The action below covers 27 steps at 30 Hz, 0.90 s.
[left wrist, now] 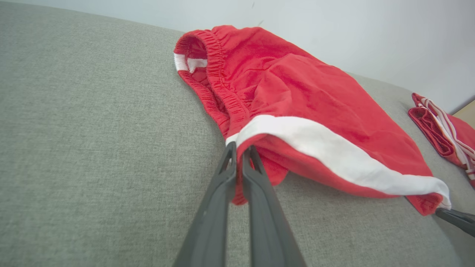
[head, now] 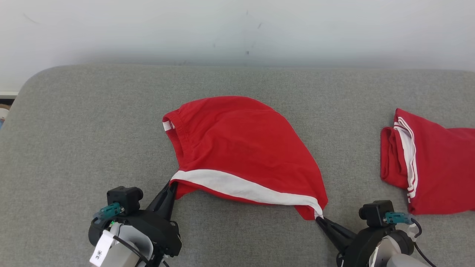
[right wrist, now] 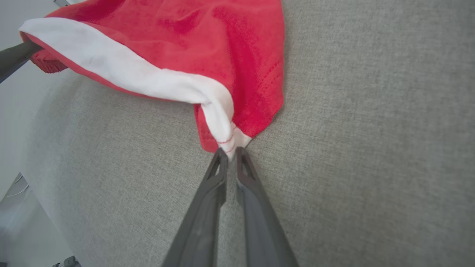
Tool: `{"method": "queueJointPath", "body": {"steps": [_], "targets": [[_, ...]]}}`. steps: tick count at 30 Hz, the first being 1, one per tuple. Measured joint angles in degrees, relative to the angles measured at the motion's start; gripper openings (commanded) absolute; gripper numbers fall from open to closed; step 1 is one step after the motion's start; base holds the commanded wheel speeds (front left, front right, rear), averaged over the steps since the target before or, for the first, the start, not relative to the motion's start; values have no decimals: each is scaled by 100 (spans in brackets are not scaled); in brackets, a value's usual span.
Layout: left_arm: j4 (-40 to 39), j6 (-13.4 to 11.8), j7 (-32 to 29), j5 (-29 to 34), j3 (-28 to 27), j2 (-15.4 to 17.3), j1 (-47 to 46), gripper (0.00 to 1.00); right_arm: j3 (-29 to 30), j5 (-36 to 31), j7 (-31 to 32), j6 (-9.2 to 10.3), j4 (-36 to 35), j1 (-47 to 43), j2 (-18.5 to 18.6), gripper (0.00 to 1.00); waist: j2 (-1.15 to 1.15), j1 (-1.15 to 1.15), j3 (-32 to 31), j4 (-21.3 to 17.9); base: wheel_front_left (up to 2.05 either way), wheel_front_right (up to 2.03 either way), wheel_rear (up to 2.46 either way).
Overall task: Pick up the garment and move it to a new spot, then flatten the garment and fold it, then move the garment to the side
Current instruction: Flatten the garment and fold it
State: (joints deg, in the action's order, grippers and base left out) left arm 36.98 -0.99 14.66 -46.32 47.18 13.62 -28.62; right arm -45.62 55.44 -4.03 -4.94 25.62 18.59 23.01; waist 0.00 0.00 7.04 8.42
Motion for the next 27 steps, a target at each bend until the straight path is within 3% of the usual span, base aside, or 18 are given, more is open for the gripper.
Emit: {"method": "queueJointPath", "body": {"steps": [1,10,11,12,13,19,27], "targets": [[-8,0,0,0,-5,0,0,0,-4,-1,1,22,14,7,0,0,0,0,2,4,0,0,0],[92,-66,0,193,29,143,31,0,-156,-425,-4,21,91,282,214,0,0,0,13,-5,0,0,0],[130,-58,-59,226,116,201,43,40,-142,-441,-29,13,83,354,267,0,0,0,3,-21,0,0,0],[132,-40,-116,254,179,246,94,95,-138,-492,-49,13,64,425,311,0,0,0,-8,-38,0,0,0],[135,-31,-135,244,196,242,176,100,-127,-555,-79,4,41,477,357,0,0,0,-16,-57,0,0,0],[-9,-19,-223,253,292,187,301,100,-130,-692,-212,-15,43,542,560,0,0,0,-131,-76,0,0,0],[-286,-119,-268,221,177,298,333,100,-304,-809,-299,-62,69,510,530,0,0,0,-299,12,0,0,0]]}}
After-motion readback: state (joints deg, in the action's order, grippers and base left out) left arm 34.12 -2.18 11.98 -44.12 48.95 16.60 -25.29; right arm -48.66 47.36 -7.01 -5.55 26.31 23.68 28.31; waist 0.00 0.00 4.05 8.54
